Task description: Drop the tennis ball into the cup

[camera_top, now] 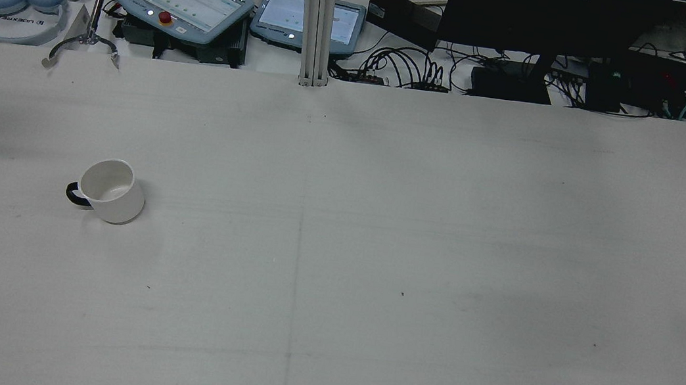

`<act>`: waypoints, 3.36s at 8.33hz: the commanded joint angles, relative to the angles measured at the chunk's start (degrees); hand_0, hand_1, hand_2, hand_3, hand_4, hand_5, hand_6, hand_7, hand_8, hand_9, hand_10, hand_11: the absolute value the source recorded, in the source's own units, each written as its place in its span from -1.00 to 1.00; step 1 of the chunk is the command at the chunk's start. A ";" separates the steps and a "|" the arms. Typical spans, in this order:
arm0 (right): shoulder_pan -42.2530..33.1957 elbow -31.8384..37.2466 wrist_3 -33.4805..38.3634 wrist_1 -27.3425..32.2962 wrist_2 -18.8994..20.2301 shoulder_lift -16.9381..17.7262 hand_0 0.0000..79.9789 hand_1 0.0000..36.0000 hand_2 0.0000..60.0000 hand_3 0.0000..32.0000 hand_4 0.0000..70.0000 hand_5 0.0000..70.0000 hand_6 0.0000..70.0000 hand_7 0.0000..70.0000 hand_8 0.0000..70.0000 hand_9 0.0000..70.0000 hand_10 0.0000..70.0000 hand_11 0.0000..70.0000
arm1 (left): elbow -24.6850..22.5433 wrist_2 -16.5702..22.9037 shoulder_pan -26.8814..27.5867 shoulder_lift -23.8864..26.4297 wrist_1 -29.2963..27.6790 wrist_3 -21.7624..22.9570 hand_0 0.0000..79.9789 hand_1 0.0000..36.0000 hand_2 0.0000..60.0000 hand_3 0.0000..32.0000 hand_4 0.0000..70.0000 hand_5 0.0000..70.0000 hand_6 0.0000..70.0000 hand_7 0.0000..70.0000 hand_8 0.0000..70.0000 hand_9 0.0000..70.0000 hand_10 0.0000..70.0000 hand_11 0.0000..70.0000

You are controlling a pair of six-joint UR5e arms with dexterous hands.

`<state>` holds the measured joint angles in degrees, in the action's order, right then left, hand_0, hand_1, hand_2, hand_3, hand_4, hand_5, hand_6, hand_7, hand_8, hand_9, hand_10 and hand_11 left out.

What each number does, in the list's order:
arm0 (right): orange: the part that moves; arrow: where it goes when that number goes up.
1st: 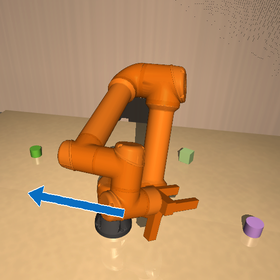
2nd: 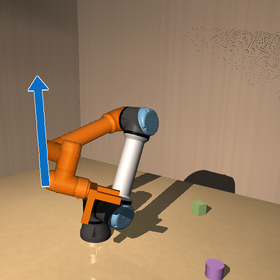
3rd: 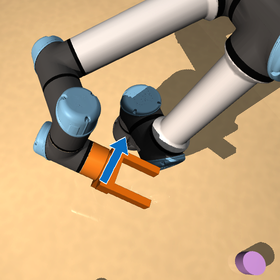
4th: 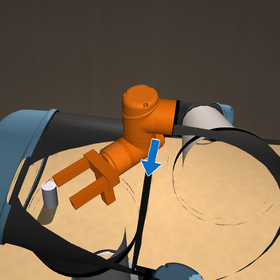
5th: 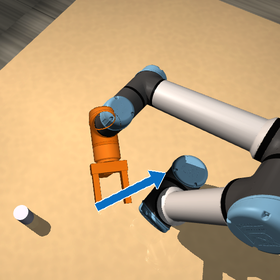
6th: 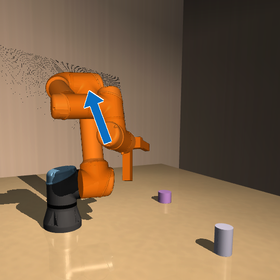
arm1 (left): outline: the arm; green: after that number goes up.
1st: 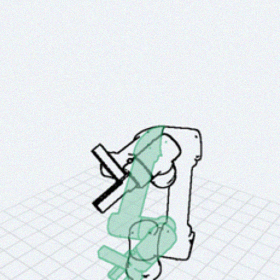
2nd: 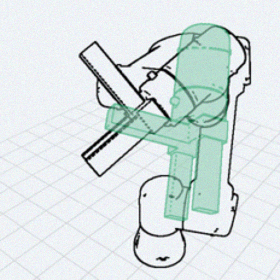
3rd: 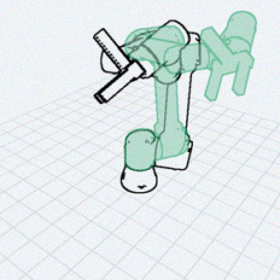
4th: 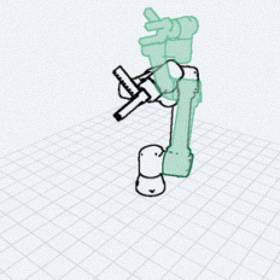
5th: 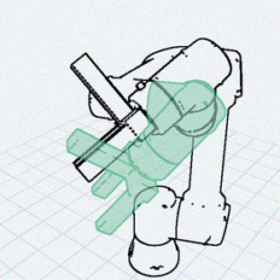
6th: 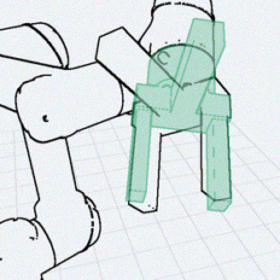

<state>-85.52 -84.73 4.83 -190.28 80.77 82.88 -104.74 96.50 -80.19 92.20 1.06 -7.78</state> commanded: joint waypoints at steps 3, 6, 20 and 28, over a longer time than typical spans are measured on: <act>0.00 0.00 0.00 0.00 0.00 0.00 -1.00 -1.00 -1.00 -1.00 -1.00 -1.00 -1.00 -1.00 -1.00 -1.00 -1.00 -1.00 | -1.43 0.00 2.91 0.00 0.87 -0.22 0.29 -0.41 -0.49 -1.00 -0.24 -0.30 1.00 1.00 0.53 1.00 -0.08 0.33; 0.00 0.00 0.00 0.00 0.00 0.00 -1.00 -1.00 -1.00 -1.00 -1.00 -1.00 -1.00 -1.00 -1.00 -1.00 -1.00 -1.00 | -1.17 -2.10 16.79 0.96 1.14 -1.01 0.23 -0.55 -0.48 -1.00 -0.28 -0.31 1.00 1.00 0.53 0.99 -0.07 0.34; 0.00 0.00 0.00 0.00 0.00 0.00 -1.00 -1.00 -1.00 -1.00 -1.00 -1.00 -1.00 -1.00 -1.00 -1.00 -1.00 -1.00 | 7.35 -4.31 29.74 6.85 -1.67 -1.71 0.04 -0.56 -0.60 -1.00 -0.73 -0.82 -0.37 -0.90 -0.83 -0.91 -0.97 -0.94; 0.00 0.00 0.00 0.00 0.00 0.00 -1.00 -1.00 -1.00 -1.00 -1.00 -1.00 -1.00 -1.00 -1.00 -1.00 -1.00 -1.00 | 5.16 -0.53 0.66 2.19 -3.96 -0.93 0.15 -0.37 -0.62 -1.00 -0.76 -0.82 -0.52 -0.81 -0.85 -0.90 -0.96 -0.91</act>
<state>-85.52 -84.70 4.83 -190.28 80.77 82.88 -99.24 94.80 -74.21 94.50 -2.71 -8.99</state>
